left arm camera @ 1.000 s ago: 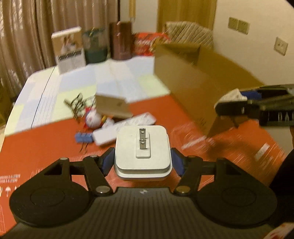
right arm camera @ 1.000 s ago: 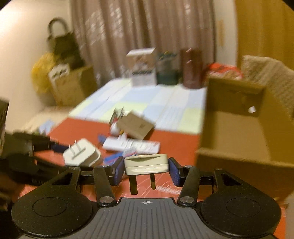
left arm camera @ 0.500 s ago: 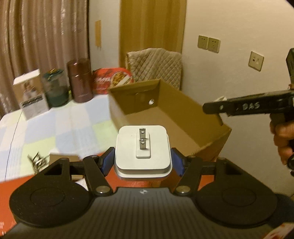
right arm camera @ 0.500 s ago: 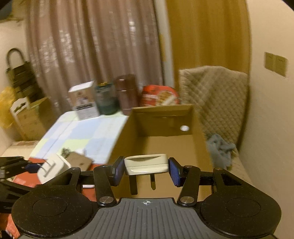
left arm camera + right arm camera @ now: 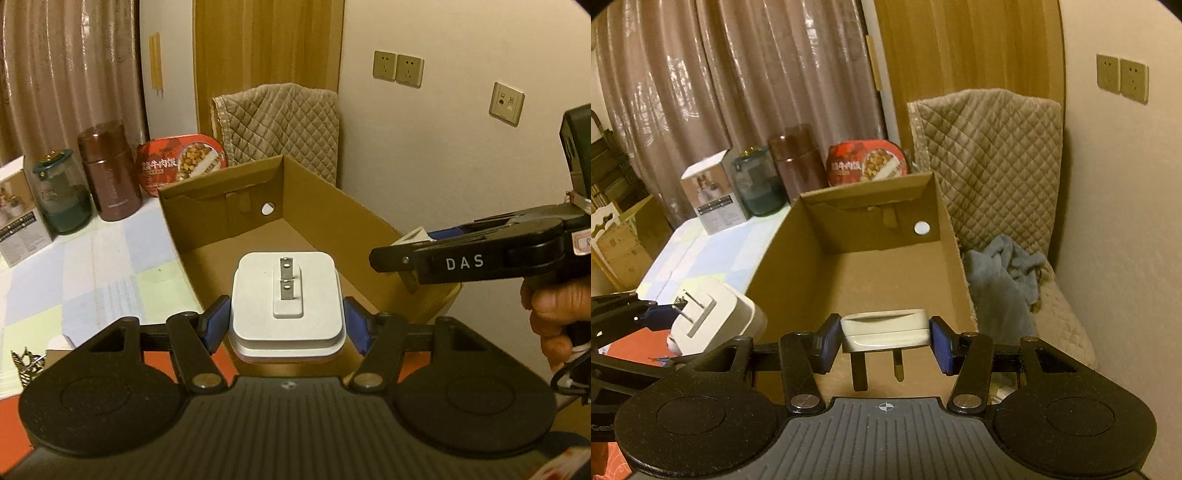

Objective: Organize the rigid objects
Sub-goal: 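Carry both plugs over the cardboard box and open both grippers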

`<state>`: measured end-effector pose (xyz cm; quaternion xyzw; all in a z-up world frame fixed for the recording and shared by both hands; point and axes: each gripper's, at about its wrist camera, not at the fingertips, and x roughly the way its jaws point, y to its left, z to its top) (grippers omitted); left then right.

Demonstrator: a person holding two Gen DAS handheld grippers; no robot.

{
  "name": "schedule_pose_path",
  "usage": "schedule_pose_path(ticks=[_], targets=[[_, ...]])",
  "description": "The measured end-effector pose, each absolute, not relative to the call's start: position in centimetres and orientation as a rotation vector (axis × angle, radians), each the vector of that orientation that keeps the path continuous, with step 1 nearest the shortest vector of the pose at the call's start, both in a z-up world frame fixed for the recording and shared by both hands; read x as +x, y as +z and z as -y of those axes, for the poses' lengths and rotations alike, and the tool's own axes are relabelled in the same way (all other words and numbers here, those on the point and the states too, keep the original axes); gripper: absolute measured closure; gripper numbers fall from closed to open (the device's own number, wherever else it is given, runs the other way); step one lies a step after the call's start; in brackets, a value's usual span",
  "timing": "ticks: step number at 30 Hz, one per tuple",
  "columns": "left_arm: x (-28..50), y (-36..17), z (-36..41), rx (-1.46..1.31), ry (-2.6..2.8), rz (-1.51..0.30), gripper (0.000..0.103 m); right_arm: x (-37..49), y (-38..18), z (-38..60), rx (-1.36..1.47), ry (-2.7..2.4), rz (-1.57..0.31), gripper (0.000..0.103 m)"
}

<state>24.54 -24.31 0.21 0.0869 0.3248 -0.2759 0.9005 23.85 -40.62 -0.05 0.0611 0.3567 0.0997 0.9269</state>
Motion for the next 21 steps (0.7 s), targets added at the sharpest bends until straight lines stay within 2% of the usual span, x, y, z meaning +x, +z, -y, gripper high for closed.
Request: schedule_pose_path(ticks=[16, 18, 21], targets=[[25.7, -1.7, 24.1, 0.166, -0.586, -0.710, 0.043, 24.8, -1.8, 40.4, 0.116, 0.198, -0.786, 0.055], [25.8, -1.7, 24.1, 0.173, -0.578, -0.712, 0.036, 24.8, -1.9, 40.4, 0.119, 0.195, -0.792, 0.055], [25.5, -1.2, 23.6, 0.162, -0.579, -0.693, 0.034, 24.7, -1.8, 40.4, 0.122, 0.185, -0.786, 0.055]])
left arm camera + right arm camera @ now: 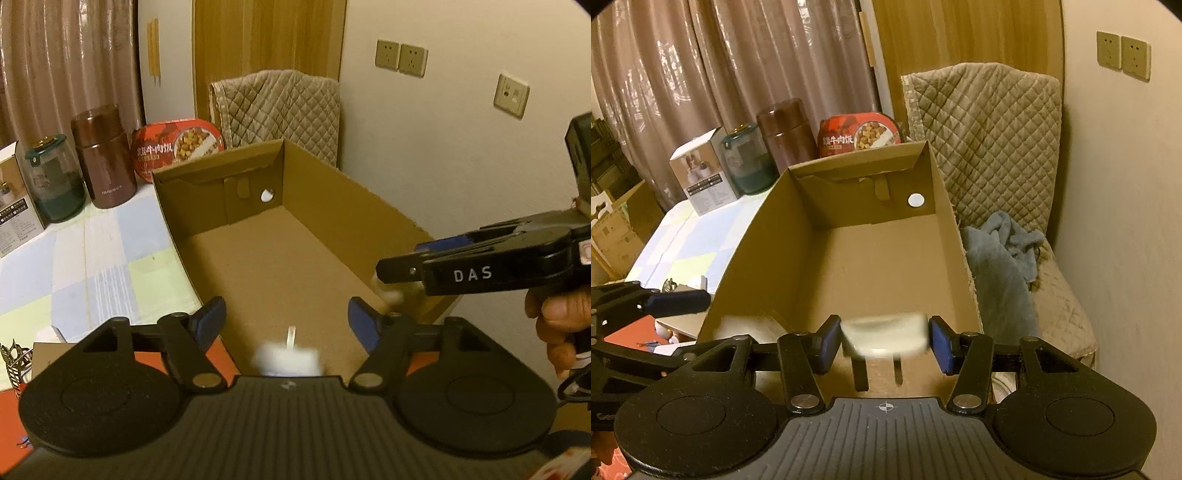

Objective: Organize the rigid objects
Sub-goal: 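Carry both plugs over the cardboard box and open both grippers, then move both tools back toward the remaining items on the mat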

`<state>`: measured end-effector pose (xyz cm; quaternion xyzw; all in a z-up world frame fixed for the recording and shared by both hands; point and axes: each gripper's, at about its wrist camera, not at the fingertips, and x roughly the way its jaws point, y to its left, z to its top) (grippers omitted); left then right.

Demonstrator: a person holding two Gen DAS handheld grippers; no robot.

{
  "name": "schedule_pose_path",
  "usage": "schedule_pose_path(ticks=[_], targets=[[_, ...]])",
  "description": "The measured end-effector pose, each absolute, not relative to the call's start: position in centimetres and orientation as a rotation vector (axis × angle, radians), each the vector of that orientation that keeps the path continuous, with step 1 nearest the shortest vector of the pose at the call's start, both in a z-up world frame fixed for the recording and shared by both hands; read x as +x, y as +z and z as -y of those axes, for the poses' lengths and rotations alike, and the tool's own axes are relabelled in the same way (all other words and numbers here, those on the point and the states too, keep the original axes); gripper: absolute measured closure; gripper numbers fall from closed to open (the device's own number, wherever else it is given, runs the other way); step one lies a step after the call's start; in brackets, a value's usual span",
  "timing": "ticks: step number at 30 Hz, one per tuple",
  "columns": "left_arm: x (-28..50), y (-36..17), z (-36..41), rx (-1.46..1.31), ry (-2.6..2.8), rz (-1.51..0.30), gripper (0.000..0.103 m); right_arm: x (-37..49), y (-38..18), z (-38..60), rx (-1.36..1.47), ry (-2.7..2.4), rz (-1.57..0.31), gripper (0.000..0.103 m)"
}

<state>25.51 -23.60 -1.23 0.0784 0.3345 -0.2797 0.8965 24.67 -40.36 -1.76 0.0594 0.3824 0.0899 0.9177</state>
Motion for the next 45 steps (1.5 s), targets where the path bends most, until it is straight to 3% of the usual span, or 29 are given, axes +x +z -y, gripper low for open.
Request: schedule_pose_path(ticks=[18, 27, 33, 37, 45], targets=[[18.5, 3.3, 12.4, 0.053, -0.448, -0.597, 0.034, 18.5, 2.9, 36.7, 0.114, 0.226, -0.670, 0.050], [14.9, 3.0, 4.8, 0.002, -0.334, -0.587, 0.034, 13.8, 4.1, 31.6, 0.112, 0.337, -0.609, 0.046], [13.8, 1.2, -0.1, 0.007, -0.256, -0.615, 0.034, 11.9, 2.0, 27.1, 0.062, 0.421, -0.593, 0.038], [13.8, 0.0, -2.6, -0.004, -0.218, -0.631, 0.034, 11.6, 0.0, 24.0, 0.042, 0.523, -0.604, 0.025], [15.0, -2.8, -5.3, 0.012, -0.196, -0.676, 0.032, 12.5, -4.7, 19.0, -0.076, 0.653, -0.626, 0.012]])
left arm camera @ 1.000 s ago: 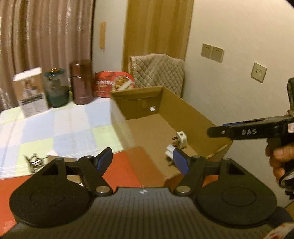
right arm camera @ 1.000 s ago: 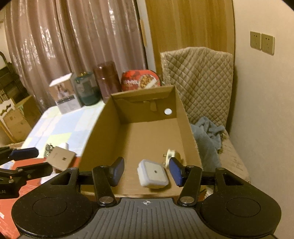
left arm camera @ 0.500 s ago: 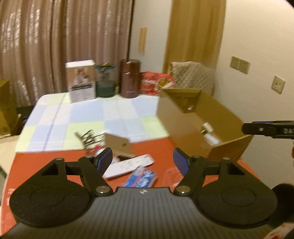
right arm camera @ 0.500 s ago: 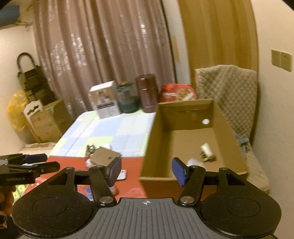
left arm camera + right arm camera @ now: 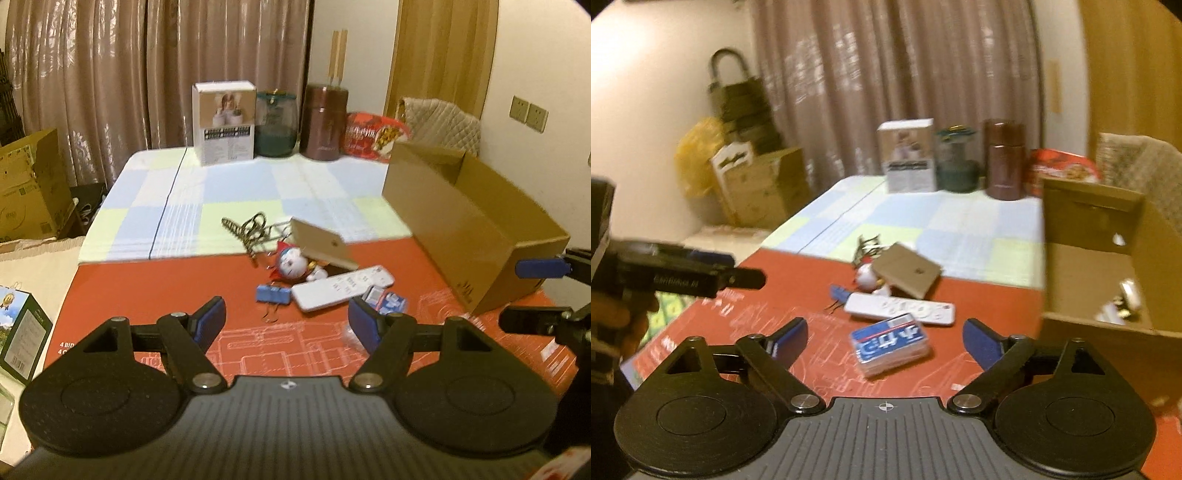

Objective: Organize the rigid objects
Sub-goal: 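Move both tools back toward the remaining items on the mat, then grasp the blue binder clip with the left gripper while the right gripper grasps the blue-labelled box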

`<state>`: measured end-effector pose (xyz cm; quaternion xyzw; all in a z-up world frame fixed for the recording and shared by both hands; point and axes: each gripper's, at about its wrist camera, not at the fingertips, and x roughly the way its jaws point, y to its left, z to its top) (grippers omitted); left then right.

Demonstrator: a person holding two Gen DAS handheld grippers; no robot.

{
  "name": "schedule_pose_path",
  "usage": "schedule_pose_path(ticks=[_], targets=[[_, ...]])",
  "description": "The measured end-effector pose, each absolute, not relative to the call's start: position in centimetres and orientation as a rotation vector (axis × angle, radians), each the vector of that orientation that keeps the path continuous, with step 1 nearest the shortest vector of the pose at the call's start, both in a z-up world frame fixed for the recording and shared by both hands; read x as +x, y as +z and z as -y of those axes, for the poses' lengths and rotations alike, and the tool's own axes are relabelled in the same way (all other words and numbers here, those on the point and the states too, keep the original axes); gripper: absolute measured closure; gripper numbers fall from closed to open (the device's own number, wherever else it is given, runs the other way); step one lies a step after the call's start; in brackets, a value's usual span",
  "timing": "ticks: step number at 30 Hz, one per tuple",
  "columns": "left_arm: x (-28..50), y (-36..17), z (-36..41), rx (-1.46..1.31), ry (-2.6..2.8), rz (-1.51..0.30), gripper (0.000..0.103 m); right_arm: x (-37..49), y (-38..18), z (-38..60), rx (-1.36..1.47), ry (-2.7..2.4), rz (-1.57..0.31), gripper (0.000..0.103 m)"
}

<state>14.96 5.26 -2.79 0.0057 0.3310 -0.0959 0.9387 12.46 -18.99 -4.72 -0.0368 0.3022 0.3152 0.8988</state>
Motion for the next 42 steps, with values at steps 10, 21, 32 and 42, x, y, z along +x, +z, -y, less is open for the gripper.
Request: schedule_pose_path(ticks=[10, 21, 32, 42], targets=[[17.6, -7.2, -6.7, -0.009, -0.212, -0.755, 0.010, 16.5, -10.5, 16.1, -0.174, 0.685, -0.698, 0.007], [21.2, -9.8, -6.7, 0.047, -0.195, -0.798, 0.010, 19.7, -13.9, 15.1, -0.190, 0.703, -0.757, 0.007], [23.2, -10.2, -6.8, 0.036, -0.183, -0.800, 0.010, 22.4, -16.1, 13.5, -0.275, 0.732, -0.785, 0.007], [23.6, -10.7, -6.7, 0.055, -0.206, -0.813, 0.010, 23.6, -16.6, 12.9, -0.261, 0.771, -0.790, 0.010]])
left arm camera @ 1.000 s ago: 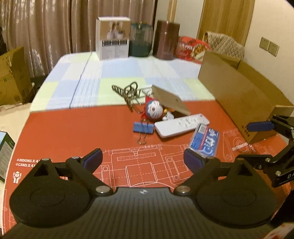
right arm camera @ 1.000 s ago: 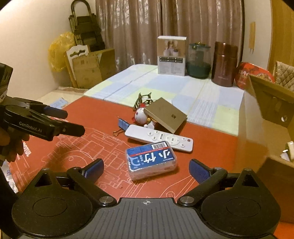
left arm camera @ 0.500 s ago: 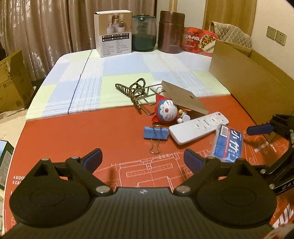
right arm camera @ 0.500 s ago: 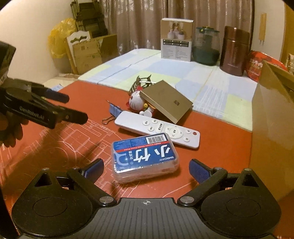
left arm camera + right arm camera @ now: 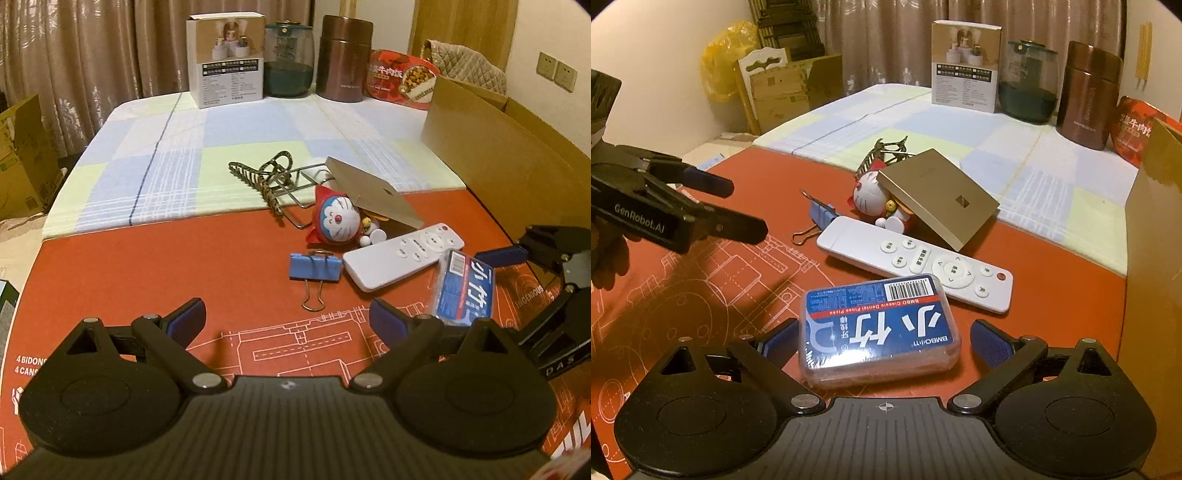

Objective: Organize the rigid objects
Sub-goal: 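Grasp the blue binder clip with the left gripper while the right gripper grasps the blue-labelled box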

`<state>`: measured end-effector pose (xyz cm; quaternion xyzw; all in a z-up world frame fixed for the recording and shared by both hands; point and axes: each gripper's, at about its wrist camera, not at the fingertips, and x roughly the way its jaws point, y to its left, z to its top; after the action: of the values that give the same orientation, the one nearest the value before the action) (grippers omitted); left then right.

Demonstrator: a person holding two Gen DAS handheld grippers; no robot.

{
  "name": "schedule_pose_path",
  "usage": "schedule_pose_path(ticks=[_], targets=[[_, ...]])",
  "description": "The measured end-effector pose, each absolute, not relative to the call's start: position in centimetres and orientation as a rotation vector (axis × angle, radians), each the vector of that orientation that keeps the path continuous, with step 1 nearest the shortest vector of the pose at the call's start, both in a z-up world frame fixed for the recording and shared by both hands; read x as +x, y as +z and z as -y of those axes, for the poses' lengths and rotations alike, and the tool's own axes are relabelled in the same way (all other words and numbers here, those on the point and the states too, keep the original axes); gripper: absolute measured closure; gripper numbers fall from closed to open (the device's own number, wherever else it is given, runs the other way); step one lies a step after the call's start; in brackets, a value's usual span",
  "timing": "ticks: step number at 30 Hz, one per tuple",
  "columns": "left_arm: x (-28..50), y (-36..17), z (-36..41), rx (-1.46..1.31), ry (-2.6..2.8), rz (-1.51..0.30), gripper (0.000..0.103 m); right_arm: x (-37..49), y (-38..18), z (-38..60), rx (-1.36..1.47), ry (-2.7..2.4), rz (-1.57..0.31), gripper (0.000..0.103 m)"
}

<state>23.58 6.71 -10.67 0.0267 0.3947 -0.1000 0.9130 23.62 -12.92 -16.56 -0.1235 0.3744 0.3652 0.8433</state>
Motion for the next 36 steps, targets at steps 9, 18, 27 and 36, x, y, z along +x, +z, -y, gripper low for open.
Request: schedule_pose_path(ticks=[9, 18, 27, 36], targets=[[23.9, -10.8, -6.3, 0.031, -0.247, -0.827, 0.017, 23.3, -16.5, 12.2, -0.305, 0.752, -0.780, 0.019], [25.6, -11.9, -5.4, 0.092, -0.209, -0.813, 0.021, 24.6, -16.2, 13.5, -0.239, 0.614, -0.789, 0.019], [28.3, -13.2, -4.3, 0.104, -0.201, -0.796, 0.035, 24.7, -16.0, 14.2, -0.214, 0.590, -0.805, 0.019], [28.9, -13.7, -3.3, 0.108, -0.220, -0.790, 0.069, 24.8, -16.0, 14.5, -0.194, 0.582, -0.811, 0.019]])
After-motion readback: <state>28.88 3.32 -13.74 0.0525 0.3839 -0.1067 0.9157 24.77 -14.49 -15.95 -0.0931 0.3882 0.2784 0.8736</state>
